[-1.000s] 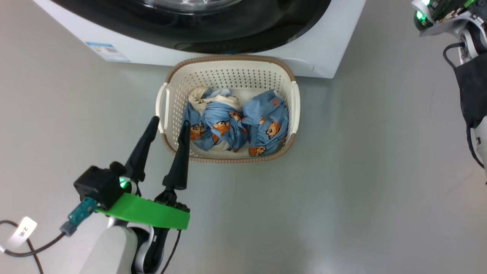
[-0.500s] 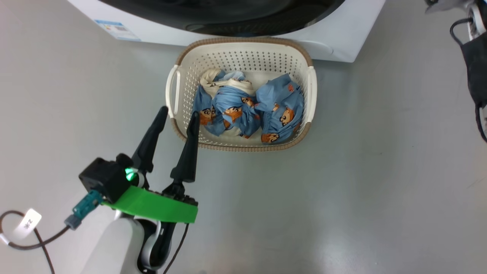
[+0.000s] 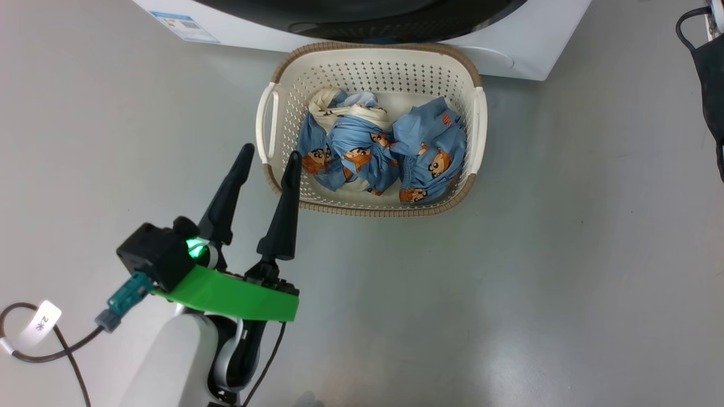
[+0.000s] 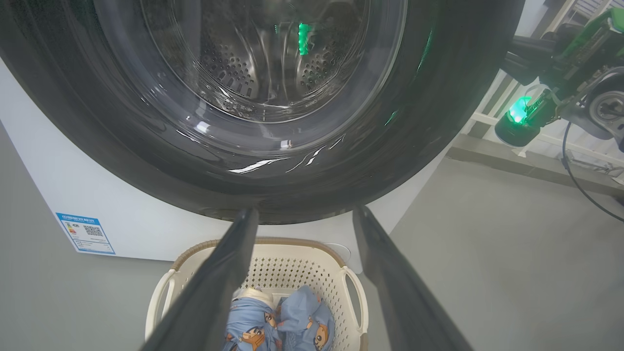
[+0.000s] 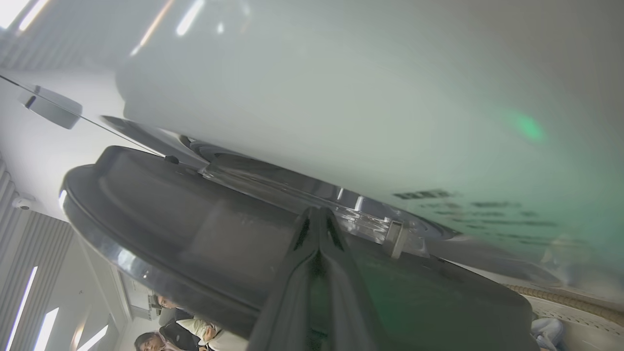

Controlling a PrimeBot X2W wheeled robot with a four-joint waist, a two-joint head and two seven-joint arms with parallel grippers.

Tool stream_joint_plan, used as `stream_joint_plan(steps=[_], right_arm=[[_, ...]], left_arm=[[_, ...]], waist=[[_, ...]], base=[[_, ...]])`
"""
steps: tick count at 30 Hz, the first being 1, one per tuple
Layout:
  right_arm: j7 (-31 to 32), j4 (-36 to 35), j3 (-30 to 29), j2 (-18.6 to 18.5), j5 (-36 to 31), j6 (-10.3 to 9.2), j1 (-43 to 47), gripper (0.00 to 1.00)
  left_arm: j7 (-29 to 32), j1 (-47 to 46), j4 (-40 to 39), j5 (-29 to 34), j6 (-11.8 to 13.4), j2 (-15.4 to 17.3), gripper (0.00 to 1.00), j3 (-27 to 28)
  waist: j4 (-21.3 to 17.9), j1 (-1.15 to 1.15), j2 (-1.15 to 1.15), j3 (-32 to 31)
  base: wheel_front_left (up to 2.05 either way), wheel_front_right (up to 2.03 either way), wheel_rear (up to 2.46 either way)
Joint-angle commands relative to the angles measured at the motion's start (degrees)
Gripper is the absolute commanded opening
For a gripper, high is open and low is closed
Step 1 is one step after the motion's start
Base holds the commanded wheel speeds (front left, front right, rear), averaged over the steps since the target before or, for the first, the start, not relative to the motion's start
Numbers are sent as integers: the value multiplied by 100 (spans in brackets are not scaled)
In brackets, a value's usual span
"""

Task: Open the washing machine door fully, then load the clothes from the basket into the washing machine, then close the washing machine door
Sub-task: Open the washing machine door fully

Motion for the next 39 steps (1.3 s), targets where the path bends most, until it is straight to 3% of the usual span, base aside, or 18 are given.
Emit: stream_joint_plan(steps=[1,39], right_arm=[[48,-177,101,137,-30,9,-2,0],[406,-919,919,306,237,9,2014,0]], left_arm=[[-36,-83,-111,-28,-9,135,100,198],[-36,703,42,109,-9,310,100,335]], waist=[[-2,0,0,-17],[-204,0,0,-1274]], base=[[0,0,0],[0,0,0]])
